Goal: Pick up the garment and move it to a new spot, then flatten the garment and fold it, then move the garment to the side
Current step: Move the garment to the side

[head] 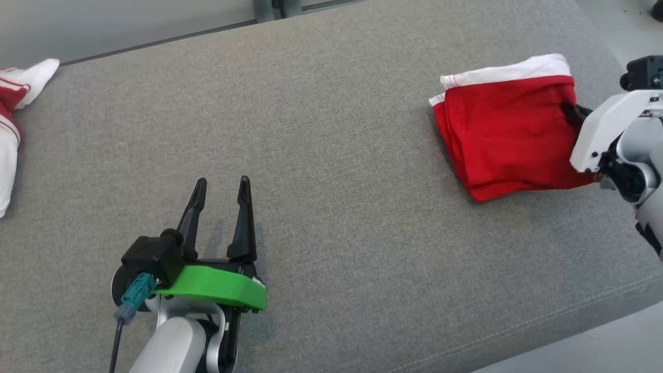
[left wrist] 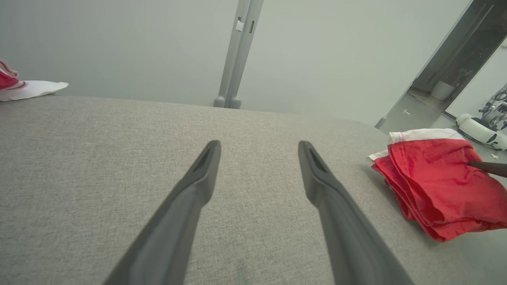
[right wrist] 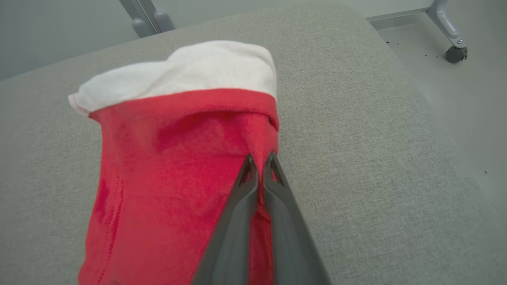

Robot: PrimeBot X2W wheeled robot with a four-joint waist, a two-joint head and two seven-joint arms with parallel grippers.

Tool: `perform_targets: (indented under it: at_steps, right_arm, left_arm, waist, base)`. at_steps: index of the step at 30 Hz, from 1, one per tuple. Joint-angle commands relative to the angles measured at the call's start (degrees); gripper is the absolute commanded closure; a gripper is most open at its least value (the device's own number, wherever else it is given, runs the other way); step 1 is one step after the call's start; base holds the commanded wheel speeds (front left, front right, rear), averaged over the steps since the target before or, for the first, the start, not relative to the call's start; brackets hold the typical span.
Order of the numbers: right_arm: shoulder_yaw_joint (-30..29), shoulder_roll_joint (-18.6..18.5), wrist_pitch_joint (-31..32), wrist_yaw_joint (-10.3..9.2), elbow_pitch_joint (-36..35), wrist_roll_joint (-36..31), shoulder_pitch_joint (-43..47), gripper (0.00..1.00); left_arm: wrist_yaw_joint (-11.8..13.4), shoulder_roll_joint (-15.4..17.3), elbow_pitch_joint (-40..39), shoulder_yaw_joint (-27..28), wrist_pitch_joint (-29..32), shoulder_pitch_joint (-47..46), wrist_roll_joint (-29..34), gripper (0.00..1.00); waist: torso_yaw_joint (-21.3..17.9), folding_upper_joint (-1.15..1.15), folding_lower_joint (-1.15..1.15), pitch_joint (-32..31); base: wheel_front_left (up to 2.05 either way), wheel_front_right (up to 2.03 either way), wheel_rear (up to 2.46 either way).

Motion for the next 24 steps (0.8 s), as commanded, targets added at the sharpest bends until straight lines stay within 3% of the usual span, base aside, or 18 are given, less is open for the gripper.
perform_targets:
  at_steps: [1,24]
  right_arm:
    - [0.11,-0.77,-0.36,0.0,0.7,-0.89,-1.48,1.0]
    - [0.47,-6.31,-9.38,-0.02,19.44,-10.75,-13.82,1.0]
  left_arm:
    - [0.35,0.42,-0.46,0.13,0.2,-1.14,0.49,0.0]
    - [1.71,2.22,-6.73,-1.12,2.74,-3.09,2.12,0.0]
  waist:
    - [1.18,0.0,0.0,1.41]
    - [7.15,0.0,0.0,7.84]
  base:
    - [0.0,0.0,0.0]
    - [0.0,0.0,0.0]
